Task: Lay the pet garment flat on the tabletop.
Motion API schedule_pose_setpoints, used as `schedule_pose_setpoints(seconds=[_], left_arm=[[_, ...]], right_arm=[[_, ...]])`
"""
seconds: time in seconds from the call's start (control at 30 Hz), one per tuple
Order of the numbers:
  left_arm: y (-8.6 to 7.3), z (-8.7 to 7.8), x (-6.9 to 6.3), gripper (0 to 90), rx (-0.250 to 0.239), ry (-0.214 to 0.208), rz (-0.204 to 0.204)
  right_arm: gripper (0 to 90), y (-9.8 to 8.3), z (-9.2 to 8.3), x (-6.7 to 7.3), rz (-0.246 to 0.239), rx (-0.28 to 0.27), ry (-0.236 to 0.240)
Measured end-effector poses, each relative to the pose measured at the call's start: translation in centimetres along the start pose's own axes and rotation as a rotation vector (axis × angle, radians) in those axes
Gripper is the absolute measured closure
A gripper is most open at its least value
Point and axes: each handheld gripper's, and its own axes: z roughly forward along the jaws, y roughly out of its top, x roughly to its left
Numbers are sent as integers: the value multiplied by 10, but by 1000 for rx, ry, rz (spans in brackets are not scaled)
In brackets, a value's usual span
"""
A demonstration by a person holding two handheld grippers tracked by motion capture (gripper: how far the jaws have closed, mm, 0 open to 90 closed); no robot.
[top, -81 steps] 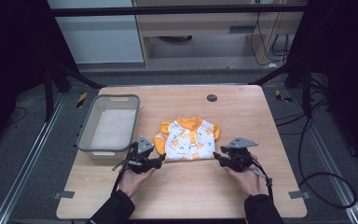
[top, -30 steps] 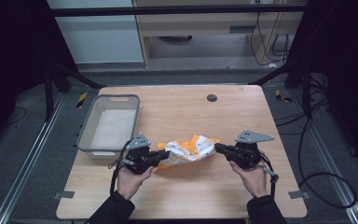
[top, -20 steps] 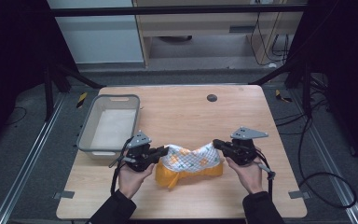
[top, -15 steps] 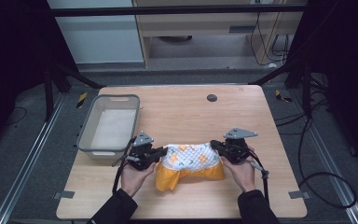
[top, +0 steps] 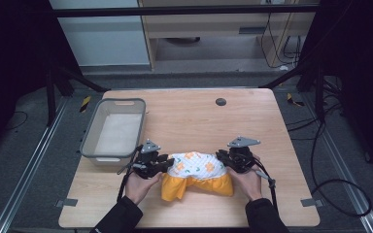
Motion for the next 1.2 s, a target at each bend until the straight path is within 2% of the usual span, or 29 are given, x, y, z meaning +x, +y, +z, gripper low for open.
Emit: schedule_pose_setpoints(seconds=[0.17,0.47,0.6,0.7,0.93,1.0,1.07,1.2], left_arm=[[-2,-9,-1,499,-13,7,20],[-11,-36,-11,414,-30,33,82],[-21,-44,-16,407,-27,37,81],[-32,-47,-23,403,-18,31,68],[-43,-41,-41,388,15,24,107],[-44,-37,-43,384,26,17,105],[-47,-30,-45,385,53,14,106],[-50,-22,-47,434,82,29,112]], right_arm=[[727,3,-10,-1,-6,-28,4],[664,-3,-53,5,-29,-97,17],[628,-17,-64,11,-33,-85,37],[603,-30,-66,17,-41,-60,46],[542,-52,-65,30,-55,-15,69],[525,-56,-62,33,-64,-7,74],[528,-59,-56,35,-70,13,80],[603,-60,-46,38,-89,51,76]])
